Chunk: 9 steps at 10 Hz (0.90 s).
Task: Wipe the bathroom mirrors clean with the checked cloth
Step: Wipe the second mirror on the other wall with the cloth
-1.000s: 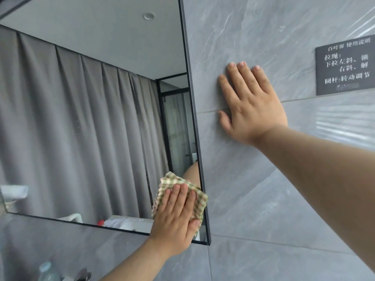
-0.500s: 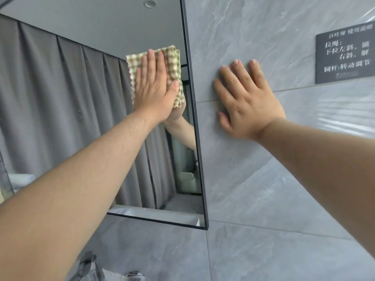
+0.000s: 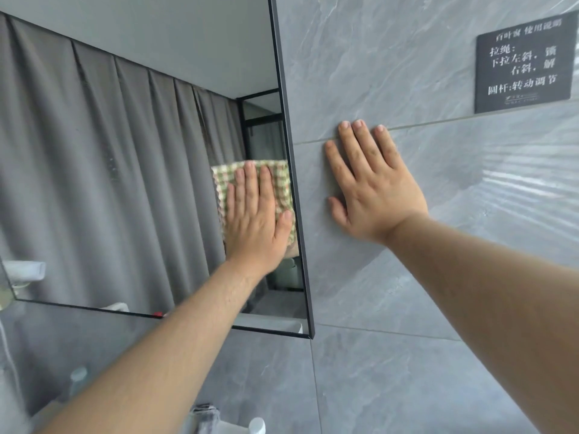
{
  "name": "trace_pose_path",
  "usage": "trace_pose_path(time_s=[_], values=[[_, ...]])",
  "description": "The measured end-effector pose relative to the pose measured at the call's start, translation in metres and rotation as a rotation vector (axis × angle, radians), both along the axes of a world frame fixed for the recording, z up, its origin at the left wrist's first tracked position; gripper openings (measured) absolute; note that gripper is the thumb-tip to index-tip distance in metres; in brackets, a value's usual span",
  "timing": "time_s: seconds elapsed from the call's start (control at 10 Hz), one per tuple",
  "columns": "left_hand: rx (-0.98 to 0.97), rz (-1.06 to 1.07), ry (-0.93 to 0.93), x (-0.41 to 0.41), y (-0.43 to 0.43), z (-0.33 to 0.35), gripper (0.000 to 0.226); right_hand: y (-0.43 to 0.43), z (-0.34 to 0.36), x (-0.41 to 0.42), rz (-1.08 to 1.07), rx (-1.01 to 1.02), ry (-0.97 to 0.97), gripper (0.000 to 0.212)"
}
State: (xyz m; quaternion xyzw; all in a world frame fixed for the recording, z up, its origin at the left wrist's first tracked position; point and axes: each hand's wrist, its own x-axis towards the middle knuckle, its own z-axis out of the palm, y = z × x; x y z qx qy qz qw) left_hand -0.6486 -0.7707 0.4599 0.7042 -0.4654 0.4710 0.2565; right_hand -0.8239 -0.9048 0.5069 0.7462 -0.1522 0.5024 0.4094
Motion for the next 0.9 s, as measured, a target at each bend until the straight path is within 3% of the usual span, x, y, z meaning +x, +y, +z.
trace_pose_path(time_s=[0.3, 0.4, 0.6, 0.8, 0.9], values=[[0.168, -0.045, -0.209, 0.006, 0.009, -0.165, 0.071, 0.003, 0.001, -0.001, -0.024, 0.022, 0.009, 0.078], [0.17, -0.036, -0.204, 0.006, 0.01, -0.174, 0.074, 0.002, 0.001, -0.001, -0.024, 0.021, 0.011, 0.078], [-0.012, -0.038, 0.035, -0.009, -0.005, -0.097, 0.073, 0.002, 0.0, 0.0, -0.02, 0.019, 0.005, 0.078], [-0.064, -0.013, 0.204, -0.015, -0.006, 0.024, 0.076, 0.002, 0.0, 0.0, -0.026, 0.014, 0.0, 0.078], [-0.072, -0.001, 0.218, -0.016, -0.005, 0.038, 0.077, 0.002, 0.0, 0.0, -0.026, 0.012, -0.001, 0.078]])
